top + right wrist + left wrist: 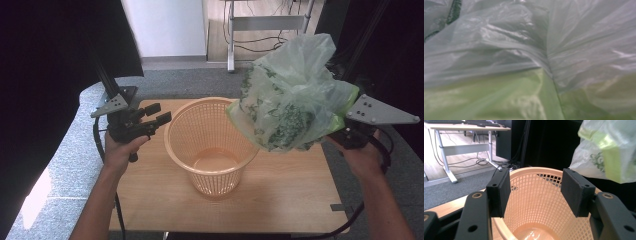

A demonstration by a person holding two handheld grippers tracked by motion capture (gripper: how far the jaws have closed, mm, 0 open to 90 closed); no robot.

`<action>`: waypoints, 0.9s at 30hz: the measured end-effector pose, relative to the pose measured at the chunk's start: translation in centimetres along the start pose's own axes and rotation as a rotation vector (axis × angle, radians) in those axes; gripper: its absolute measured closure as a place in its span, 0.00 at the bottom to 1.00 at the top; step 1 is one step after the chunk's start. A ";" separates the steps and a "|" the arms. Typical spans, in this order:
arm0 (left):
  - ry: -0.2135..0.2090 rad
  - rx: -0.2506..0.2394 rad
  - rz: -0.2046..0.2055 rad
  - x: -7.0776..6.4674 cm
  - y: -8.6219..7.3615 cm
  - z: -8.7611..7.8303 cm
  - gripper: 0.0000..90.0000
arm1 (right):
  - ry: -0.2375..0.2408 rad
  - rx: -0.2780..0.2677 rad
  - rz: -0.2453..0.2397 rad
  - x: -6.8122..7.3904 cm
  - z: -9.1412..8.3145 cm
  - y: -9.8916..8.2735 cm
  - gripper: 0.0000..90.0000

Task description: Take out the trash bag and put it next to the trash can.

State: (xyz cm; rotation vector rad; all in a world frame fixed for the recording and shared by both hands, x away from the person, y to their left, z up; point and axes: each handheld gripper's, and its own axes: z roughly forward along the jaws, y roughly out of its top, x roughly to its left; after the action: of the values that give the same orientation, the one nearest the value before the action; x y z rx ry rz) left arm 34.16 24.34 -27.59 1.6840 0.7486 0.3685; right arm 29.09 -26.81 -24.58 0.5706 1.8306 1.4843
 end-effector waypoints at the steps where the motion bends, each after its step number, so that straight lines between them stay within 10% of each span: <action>1: 0.000 0.002 0.000 0.0 0.0 0.0 0.45 | -0.010 0.008 0.008 -0.3 -0.2 -0.5 0.98; 12: 0.012 0.017 -0.006 0.4 -0.4 0.0 0.45 | -0.073 0.093 0.086 -1.9 -1.0 -6.9 0.98; 27: 0.022 0.030 -0.017 0.8 -1.4 -0.3 0.45 | -0.037 0.217 0.166 0.0 2.2 -15.4 0.98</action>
State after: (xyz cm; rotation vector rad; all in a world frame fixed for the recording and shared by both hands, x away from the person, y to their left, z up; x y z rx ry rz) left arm 34.22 25.22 -29.01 1.7033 0.7881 0.3658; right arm 32.10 -29.19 -39.66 0.8686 1.9689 1.3779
